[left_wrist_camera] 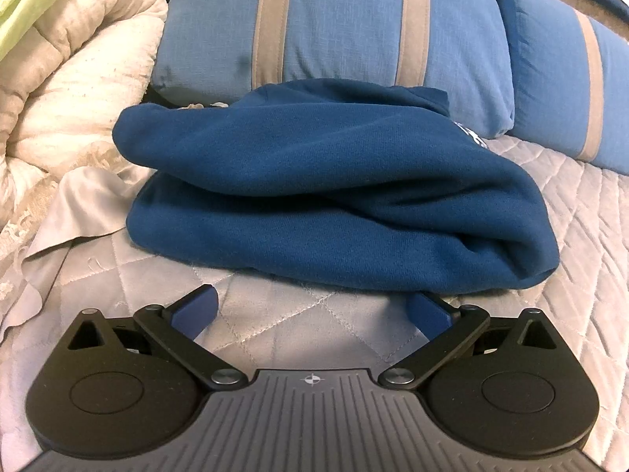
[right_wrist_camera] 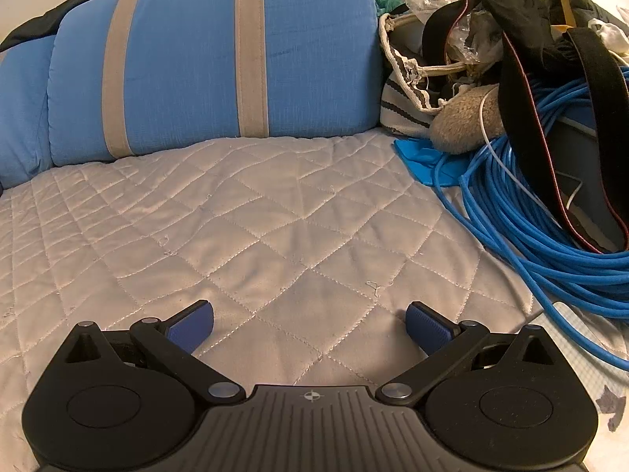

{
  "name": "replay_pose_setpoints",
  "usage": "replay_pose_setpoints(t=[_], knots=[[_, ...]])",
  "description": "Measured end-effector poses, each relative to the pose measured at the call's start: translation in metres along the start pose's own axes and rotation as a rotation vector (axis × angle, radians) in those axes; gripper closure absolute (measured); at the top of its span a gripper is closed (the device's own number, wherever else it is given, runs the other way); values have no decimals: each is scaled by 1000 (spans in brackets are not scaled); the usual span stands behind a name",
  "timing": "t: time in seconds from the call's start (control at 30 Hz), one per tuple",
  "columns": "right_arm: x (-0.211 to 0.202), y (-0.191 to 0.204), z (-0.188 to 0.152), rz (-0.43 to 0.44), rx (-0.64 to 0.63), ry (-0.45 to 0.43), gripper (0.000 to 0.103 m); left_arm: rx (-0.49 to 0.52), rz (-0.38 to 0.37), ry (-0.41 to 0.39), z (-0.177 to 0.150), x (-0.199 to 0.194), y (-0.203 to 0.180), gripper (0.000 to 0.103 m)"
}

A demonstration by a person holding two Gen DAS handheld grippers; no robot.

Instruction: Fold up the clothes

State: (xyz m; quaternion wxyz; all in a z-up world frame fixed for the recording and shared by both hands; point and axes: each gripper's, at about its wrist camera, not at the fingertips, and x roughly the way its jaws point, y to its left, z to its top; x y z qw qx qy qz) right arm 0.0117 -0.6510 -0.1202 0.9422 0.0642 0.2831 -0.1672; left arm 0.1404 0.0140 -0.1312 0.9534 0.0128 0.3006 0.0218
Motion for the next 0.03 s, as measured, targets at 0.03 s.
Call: replay_pose_setpoints(t=[0.03], knots=[[0,0,0,-1,0,0,0,-3,-3,0,0,0,1,0]])
